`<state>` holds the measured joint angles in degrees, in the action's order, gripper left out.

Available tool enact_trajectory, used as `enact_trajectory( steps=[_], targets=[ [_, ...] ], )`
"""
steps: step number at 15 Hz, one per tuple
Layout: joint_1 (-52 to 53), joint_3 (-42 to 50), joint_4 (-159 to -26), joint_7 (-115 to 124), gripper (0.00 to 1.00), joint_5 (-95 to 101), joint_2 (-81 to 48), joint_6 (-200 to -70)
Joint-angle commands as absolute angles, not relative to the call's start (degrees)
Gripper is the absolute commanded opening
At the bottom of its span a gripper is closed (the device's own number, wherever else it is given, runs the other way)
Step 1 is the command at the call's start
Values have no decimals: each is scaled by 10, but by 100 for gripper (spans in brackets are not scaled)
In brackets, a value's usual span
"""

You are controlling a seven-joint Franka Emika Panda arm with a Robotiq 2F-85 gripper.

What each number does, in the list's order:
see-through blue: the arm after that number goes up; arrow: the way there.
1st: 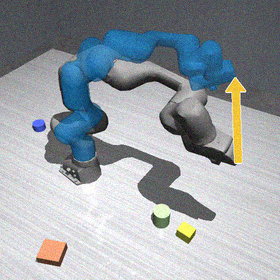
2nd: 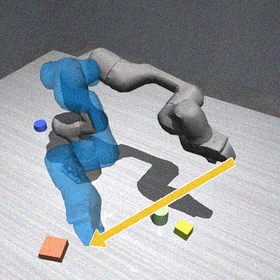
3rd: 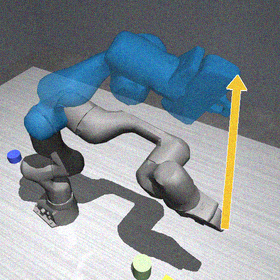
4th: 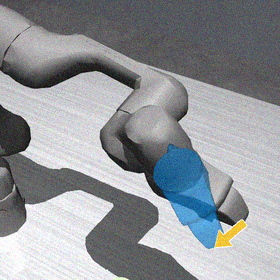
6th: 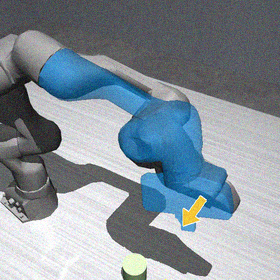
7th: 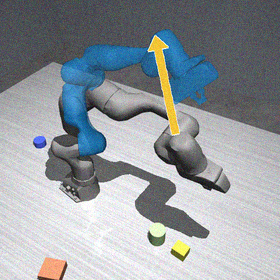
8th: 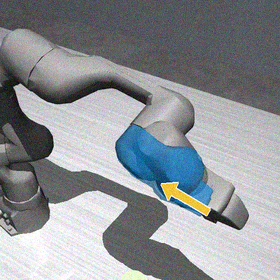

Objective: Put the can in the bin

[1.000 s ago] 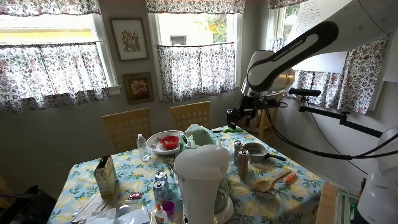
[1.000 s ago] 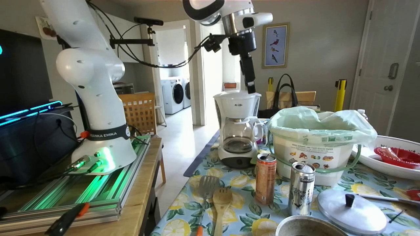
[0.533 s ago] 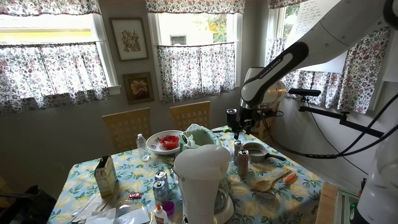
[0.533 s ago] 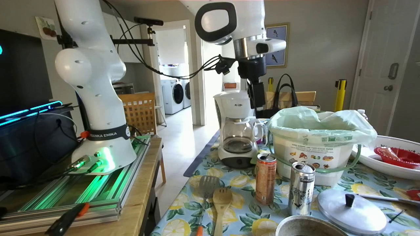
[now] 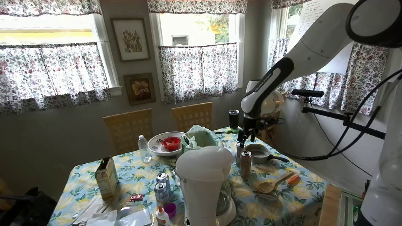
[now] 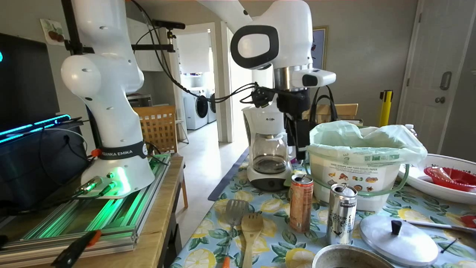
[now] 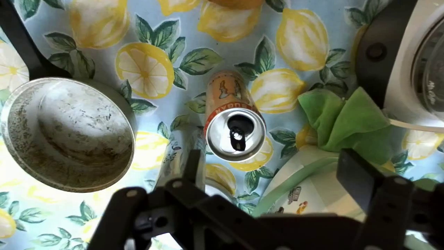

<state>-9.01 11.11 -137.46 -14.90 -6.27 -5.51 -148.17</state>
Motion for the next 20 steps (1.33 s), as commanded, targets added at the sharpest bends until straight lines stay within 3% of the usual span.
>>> enact_trajectory(
  steps=[1, 20],
  targets=[
    [-105, 102, -1360, -174, 100, -63, -97, -1521],
    [-113, 83, -1356, -151, 100, -51, -157, -1594]
  ],
)
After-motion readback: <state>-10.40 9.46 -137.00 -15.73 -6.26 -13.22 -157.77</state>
